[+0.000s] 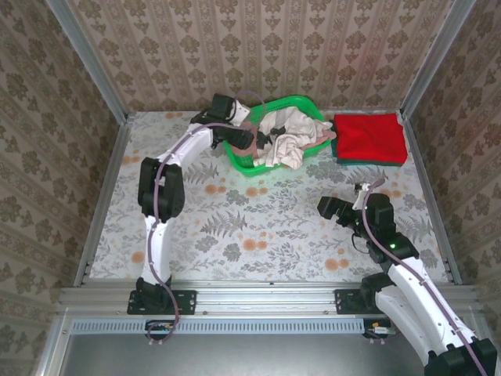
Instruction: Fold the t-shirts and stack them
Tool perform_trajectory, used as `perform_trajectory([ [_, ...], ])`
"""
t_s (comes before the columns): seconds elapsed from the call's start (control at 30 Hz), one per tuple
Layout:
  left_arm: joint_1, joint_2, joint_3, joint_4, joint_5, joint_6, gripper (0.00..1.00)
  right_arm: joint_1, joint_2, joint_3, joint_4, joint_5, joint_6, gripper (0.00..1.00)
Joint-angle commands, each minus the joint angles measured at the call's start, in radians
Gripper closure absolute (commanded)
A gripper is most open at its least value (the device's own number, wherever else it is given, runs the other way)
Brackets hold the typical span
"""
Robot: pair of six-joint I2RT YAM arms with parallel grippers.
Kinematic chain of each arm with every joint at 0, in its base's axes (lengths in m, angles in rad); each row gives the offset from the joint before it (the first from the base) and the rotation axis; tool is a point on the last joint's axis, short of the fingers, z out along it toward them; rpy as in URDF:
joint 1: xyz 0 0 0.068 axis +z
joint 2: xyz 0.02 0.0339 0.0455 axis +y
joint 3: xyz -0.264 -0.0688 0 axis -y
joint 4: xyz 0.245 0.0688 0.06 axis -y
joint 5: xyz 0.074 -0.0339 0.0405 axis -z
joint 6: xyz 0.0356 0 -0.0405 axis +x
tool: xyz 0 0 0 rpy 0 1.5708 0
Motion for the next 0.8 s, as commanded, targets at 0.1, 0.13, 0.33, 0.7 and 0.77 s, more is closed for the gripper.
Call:
perform_trajectory([
  [0.1,0.015,0.033,0.107,-0.126,0.000,0.033,0.20,0.008,-0.031,-0.038,-0.020,-0.004,-0.015,0.00],
  [0.13,0.020,0.027,0.104,-0.117,-0.014,0.026,0.20,0.008,-0.036,-0.043,-0.018,0.001,-0.014,0.00],
  [0.33,0.079,0.007,0.137,-0.111,-0.141,-0.095,0.18,0.007,-0.044,-0.056,-0.009,0.008,-0.010,0.00],
  [0.7,0.136,0.204,0.369,-0.222,-0.009,-0.176,0.28,0.007,-0.044,-0.087,0.026,0.012,-0.007,0.00],
  [0.77,0.152,0.243,0.426,-0.257,0.013,-0.213,0.34,0.008,-0.046,-0.088,0.027,0.010,-0.007,0.00],
])
